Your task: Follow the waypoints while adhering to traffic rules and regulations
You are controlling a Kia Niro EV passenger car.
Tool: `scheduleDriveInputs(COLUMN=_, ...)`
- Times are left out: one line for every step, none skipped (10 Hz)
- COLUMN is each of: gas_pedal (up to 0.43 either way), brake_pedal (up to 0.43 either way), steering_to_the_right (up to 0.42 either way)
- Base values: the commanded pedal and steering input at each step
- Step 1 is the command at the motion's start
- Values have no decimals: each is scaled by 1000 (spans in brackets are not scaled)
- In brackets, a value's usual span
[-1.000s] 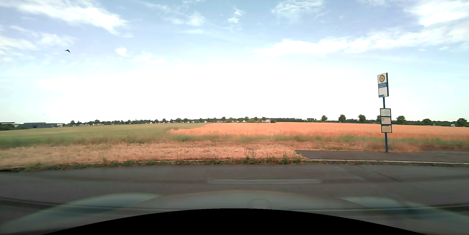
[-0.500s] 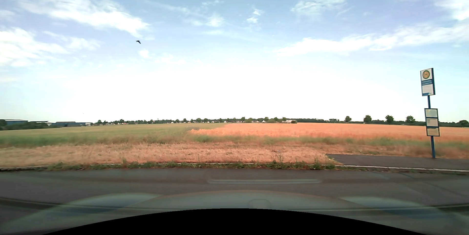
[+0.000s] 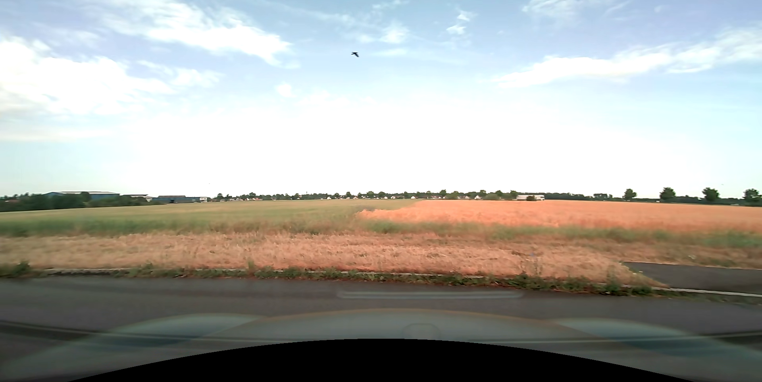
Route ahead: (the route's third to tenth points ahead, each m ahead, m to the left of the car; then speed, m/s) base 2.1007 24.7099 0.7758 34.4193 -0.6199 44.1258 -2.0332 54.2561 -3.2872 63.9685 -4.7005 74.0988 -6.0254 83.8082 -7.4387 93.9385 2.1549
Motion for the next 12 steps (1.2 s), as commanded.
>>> scheduleDriveInputs(gas_pedal=311, brake_pedal=0, steering_to_the_right=-703)
scheduleDriveInputs(gas_pedal=311, brake_pedal=0, steering_to_the_right=-703)
scheduleDriveInputs(gas_pedal=311, brake_pedal=0, steering_to_the_right=-703)
scheduleDriveInputs(gas_pedal=311, brake_pedal=0, steering_to_the_right=-704)
scheduleDriveInputs(gas_pedal=311, brake_pedal=0, steering_to_the_right=-708)
scheduleDriveInputs(gas_pedal=311, brake_pedal=0, steering_to_the_right=-715)
scheduleDriveInputs(gas_pedal=311, brake_pedal=0, steering_to_the_right=-719)
scheduleDriveInputs(gas_pedal=311, brake_pedal=0, steering_to_the_right=-719)
scheduleDriveInputs(gas_pedal=311, brake_pedal=0, steering_to_the_right=-718)
scheduleDriveInputs(gas_pedal=311, brake_pedal=0, steering_to_the_right=-715)
scheduleDriveInputs(gas_pedal=311, brake_pedal=0, steering_to_the_right=-710)
scheduleDriveInputs(gas_pedal=311, brake_pedal=0, steering_to_the_right=-702)
